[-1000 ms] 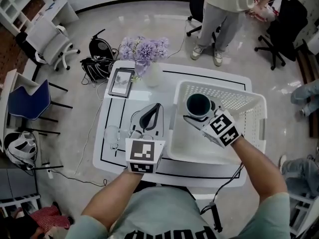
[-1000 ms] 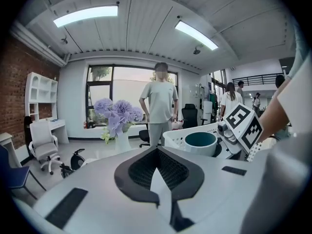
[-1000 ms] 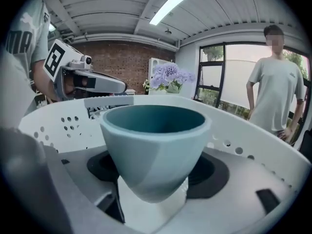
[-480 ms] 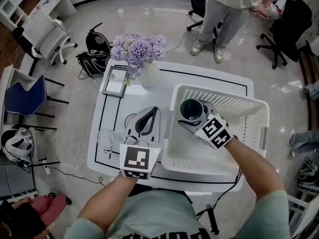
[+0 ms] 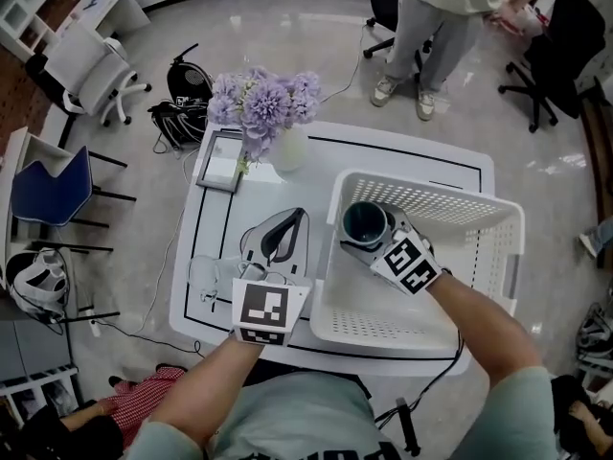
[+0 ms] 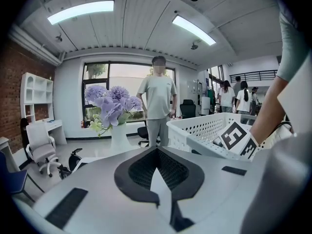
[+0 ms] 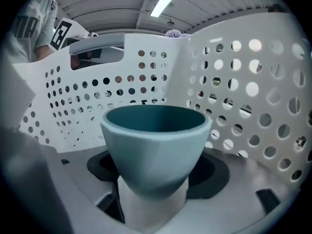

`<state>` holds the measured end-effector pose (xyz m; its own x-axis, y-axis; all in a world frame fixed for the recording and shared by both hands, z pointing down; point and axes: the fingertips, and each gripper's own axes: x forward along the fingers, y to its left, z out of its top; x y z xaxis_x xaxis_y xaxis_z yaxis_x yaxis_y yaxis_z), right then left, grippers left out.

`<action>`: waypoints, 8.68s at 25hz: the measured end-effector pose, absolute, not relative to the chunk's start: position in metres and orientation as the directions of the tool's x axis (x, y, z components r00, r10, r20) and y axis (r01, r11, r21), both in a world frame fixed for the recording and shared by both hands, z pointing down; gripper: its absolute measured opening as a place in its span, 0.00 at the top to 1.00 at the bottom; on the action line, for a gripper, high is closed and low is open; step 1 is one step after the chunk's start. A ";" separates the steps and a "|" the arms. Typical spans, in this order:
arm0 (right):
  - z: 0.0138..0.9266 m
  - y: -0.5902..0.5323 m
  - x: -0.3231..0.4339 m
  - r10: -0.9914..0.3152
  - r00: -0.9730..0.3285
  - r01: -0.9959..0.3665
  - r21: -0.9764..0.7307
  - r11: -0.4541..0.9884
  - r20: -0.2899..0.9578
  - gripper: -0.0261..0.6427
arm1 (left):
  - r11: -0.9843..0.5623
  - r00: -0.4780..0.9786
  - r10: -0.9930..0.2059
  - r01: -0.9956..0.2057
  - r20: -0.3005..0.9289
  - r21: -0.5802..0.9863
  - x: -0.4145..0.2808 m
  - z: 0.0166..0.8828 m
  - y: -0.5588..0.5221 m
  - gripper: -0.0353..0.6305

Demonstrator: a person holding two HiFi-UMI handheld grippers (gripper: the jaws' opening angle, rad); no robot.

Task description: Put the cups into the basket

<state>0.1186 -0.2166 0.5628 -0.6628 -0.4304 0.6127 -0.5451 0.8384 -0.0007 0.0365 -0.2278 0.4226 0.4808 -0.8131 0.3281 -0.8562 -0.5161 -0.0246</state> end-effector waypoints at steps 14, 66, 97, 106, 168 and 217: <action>0.568 -0.208 0.140 -0.403 -0.599 -0.503 0.066 0.862 0.692 0.42 | -0.519 0.487 -0.812 -0.855 0.321 -0.016 0.036 0.422 -0.223 0.95; 0.362 -0.151 0.148 -0.748 -0.498 -0.829 0.011 0.559 0.439 0.36 | -0.562 0.551 -0.812 -0.827 0.194 -0.004 0.029 0.346 -0.179 0.94; 0.339 -0.035 0.028 -0.764 -0.546 -0.811 0.011 0.584 0.344 0.91 | -0.388 0.389 -0.898 -0.920 0.206 0.047 -0.061 0.328 -0.063 0.95; 0.364 -0.026 0.004 -0.741 -0.563 -0.798 -0.005 0.603 0.365 0.91 | -0.379 0.375 -0.899 -0.925 0.225 0.029 -0.084 0.343 -0.036 0.95; 0.556 -0.101 -0.169 -0.469 -0.709 -0.547 0.009 0.837 0.526 0.50 | -0.141 0.126 -0.927 -0.990 0.354 -0.016 -0.269 0.464 -0.073 0.94; 0.561 -0.104 -0.199 -0.520 -0.738 -0.599 -0.063 0.798 0.430 0.47 | -0.239 0.221 -0.898 -0.971 0.379 0.000 -0.276 0.484 -0.095 0.94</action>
